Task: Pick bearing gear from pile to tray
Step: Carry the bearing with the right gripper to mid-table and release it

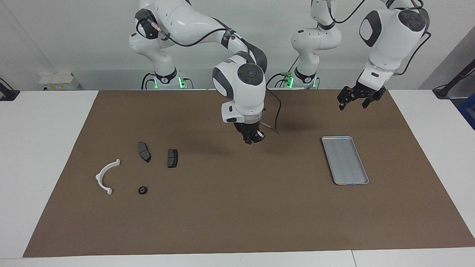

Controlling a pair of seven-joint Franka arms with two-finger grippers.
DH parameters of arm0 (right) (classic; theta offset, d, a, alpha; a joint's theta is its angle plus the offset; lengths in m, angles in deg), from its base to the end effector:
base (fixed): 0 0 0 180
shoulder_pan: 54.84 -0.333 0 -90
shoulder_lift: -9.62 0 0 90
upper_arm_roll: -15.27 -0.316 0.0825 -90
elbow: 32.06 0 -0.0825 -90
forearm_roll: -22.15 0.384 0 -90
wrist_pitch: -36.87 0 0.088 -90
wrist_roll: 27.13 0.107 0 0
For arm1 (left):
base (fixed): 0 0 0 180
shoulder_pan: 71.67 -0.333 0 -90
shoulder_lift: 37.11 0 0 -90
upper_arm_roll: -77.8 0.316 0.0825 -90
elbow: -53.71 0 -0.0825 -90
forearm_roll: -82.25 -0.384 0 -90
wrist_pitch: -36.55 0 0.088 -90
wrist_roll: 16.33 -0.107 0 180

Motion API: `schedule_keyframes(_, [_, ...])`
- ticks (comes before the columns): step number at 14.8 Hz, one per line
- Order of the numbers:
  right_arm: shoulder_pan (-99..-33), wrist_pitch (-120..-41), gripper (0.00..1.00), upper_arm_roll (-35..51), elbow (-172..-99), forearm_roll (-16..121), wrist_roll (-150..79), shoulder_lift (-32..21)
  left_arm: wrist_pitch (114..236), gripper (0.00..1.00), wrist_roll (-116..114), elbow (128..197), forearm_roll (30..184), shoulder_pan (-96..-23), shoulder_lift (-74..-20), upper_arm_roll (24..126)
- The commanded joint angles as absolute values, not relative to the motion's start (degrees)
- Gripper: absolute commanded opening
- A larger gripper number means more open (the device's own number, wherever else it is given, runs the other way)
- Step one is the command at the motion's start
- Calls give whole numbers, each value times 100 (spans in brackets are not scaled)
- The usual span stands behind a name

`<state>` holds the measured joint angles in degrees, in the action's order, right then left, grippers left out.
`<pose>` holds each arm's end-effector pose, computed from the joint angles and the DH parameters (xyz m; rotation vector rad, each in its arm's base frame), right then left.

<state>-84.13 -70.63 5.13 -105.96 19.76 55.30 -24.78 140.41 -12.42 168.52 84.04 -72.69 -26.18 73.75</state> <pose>0.5784 0.4341 0.4014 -2.8888 1.1672 0.0855 0.5008 -0.0312 0.5396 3.1245 0.0377 -0.0028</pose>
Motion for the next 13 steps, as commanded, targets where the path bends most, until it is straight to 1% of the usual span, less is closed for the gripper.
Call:
schedule_keyframes(1, [-8586,-7676,0,516,-10642,1723,6014,-2957,14210,97,-1150,17087,8410,-7211,-2436,7402])
schedule_keyframes(3, [-8587,-8018,0,516,-10781,1714,6033,-3046,14210,97,-1141,17087,8410,-7211,-2436,7402])
schedule_keyframes(8, [-8534,-8713,0,525,-11326,1696,6032,-3002,14210,97,-1088,17087,8410,-7211,-2445,7402])
schedule_keyframes(11, [-8534,-9012,0,525,-11590,1696,6041,-2932,14210,96,-1114,17069,8410,-7211,-2454,7402])
schedule_keyframes(13, [-8534,-9075,0,525,-11688,1705,6041,-2905,14254,96,-1053,17069,8410,-7176,-2454,7367])
